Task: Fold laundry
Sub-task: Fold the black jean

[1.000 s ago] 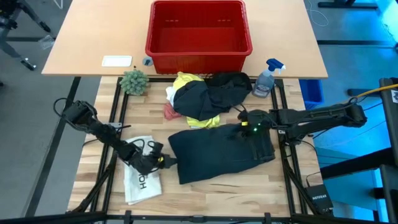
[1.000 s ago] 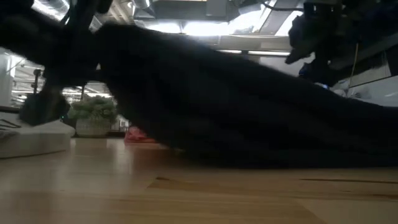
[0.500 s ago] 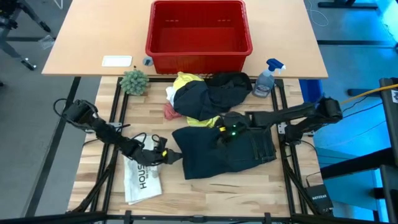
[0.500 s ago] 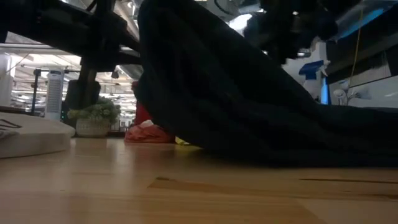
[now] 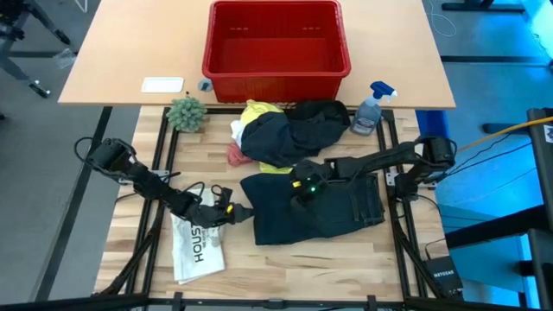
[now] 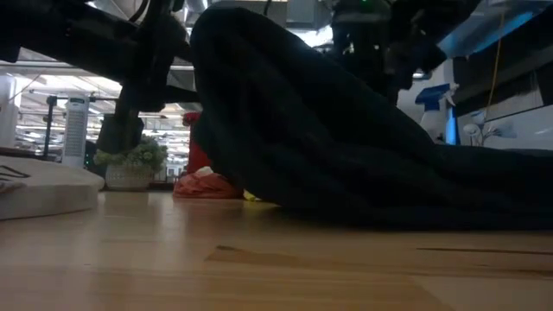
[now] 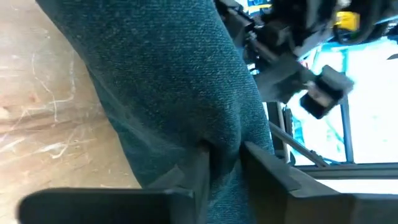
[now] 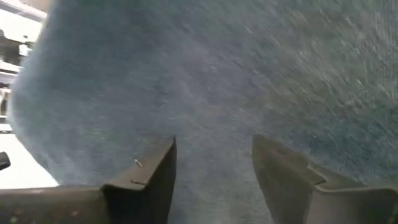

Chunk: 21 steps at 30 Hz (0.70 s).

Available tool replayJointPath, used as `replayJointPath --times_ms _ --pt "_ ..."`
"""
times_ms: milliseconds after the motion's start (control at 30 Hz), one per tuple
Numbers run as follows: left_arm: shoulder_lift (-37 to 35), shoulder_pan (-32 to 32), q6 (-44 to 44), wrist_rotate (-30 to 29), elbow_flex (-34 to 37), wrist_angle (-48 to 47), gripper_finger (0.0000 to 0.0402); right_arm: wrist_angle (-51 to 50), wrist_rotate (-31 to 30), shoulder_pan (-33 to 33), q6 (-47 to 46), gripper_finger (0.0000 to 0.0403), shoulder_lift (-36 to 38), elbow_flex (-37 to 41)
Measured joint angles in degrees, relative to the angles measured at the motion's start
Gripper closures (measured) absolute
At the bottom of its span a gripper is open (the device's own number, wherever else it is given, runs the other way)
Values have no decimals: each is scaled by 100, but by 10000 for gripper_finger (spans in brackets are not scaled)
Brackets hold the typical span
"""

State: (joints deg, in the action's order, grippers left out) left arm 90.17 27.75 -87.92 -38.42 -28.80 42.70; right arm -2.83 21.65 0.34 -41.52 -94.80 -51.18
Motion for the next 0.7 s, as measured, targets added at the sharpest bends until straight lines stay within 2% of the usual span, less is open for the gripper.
replayJointPath --times_ms 200,400,500,700 --pt "-2 0 116 1 0 46 221 64 177 0 86 222 -195 0" --pt "-2 0 373 1 0 383 148 120 279 0 98 204 -221 0" --pt "-7 0 445 -32 0 483 130 119 282 0 98 196 -221 0" --pt "133 -13 34 8 -2 120 125 159 299 0 66 192 -221 0"
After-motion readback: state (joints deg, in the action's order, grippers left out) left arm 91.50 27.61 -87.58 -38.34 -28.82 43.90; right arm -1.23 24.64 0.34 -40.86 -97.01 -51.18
